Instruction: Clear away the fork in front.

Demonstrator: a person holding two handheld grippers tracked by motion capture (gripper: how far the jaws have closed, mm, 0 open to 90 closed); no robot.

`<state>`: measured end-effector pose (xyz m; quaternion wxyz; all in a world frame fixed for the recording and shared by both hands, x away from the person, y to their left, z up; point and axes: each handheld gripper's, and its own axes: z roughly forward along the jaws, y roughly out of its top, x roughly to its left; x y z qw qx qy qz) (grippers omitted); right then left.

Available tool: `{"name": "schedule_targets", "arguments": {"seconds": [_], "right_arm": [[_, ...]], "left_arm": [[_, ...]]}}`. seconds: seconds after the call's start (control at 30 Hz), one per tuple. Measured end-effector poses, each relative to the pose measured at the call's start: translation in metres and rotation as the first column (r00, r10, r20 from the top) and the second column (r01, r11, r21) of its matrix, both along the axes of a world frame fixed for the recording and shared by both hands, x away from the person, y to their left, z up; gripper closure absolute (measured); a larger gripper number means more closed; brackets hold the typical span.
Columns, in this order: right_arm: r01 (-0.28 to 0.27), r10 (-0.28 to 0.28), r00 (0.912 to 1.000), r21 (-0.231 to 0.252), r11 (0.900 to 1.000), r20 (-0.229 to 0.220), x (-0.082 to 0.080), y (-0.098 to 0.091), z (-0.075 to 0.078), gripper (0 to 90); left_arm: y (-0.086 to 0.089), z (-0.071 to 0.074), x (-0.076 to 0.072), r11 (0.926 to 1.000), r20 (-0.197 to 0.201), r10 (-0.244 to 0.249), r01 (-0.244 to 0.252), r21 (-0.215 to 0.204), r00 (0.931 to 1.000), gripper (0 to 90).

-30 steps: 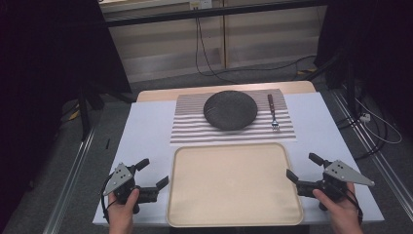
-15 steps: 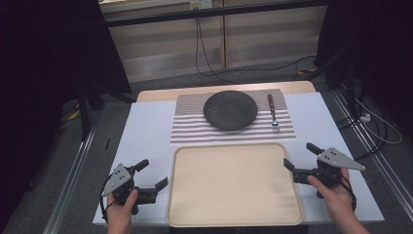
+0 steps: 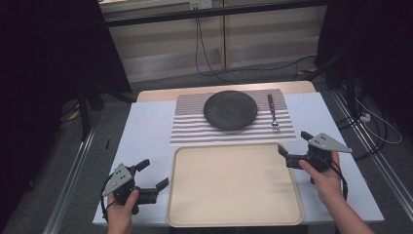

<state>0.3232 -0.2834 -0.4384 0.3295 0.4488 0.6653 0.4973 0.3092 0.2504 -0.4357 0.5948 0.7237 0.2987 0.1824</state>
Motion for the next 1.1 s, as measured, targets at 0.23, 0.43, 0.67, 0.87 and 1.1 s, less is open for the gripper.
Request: {"name": "schedule_targets", "arguments": {"seconds": [0.23, 0.43, 0.67, 0.87, 1.1], "right_arm": [[0.009, -0.009, 0.9999, 0.0, 1.0, -0.008, 0.019, 0.004, 0.004, 3.0], [0.015, -0.015, 0.9998, 0.005, 0.9999, -0.015, 0.032, 0.007, 0.009, 3.7], [0.034, -0.034, 0.9991, 0.016, 0.9993, -0.024, 0.048, 0.008, 0.01, 3.6], [0.05, -0.049, 0.9984, 0.018, 0.9986, -0.028, 0.061, 0.007, 0.01, 3.5], [0.066, -0.065, 0.997, 0.006, 0.9978, -0.041, 0.075, 0.007, 0.01, 3.6]], "left_arm": [[0.0, 0.0, 0.001, 1.0, 0.001, -0.003, 0.003, 0.003, 1.0, 2.5], [0.001, 0.0, 0.001, 1.0, -0.002, 0.0, 0.0, -0.004, 1.0, 2.5], [0.001, 0.002, 0.001, 0.9999, 0.003, -0.009, 0.009, 0.007, 1.0, 2.5], [0.0, 0.001, 0.002, 0.9999, 0.0, -0.012, 0.012, 0.006, 0.9999, 2.5], [0.0, 0.001, 0.003, 0.9999, 0.0, -0.013, 0.013, 0.004, 0.9999, 2.5]]}}
